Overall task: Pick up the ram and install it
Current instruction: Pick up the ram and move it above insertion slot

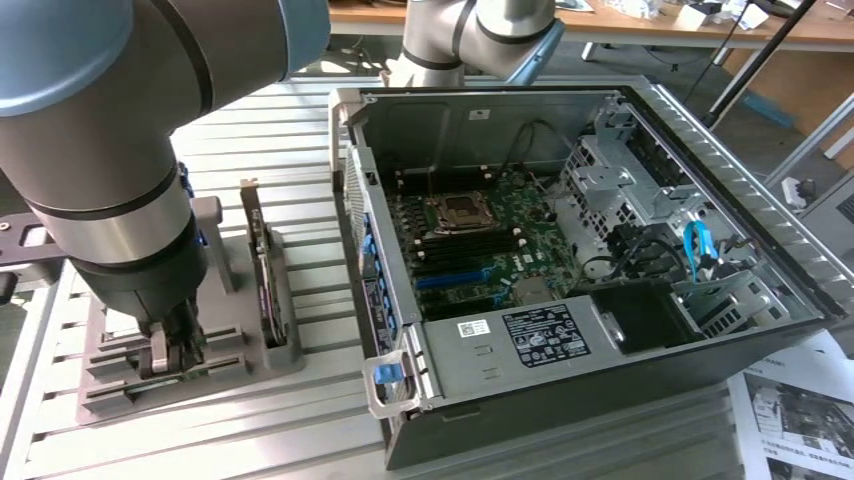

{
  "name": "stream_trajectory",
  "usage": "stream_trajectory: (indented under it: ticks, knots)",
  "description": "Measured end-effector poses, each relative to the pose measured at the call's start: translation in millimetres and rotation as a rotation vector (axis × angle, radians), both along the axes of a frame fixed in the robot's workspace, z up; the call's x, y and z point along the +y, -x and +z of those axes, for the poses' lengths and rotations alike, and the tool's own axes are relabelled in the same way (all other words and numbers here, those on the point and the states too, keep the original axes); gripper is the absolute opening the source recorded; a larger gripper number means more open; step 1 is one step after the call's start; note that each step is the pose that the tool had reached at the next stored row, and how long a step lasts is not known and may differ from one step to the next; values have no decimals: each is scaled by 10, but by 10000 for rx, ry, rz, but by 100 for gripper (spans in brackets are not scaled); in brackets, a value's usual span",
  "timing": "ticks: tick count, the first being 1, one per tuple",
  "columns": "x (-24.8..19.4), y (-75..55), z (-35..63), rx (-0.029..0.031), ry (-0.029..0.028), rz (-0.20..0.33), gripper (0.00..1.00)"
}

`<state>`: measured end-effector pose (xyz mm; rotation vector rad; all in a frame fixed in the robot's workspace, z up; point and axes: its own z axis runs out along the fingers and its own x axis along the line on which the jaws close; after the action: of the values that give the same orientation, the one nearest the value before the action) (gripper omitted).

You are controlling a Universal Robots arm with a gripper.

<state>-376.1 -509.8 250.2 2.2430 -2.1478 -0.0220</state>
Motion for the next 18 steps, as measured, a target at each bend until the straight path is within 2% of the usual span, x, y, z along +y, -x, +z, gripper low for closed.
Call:
stream_trajectory:
  ticks: [9,17,18]
  knots:
    - [0,0,-116,0,0,13,30]
    - [0,0,-345,3,2,48,30]
    - [0,52,-355,0,0,47,30]
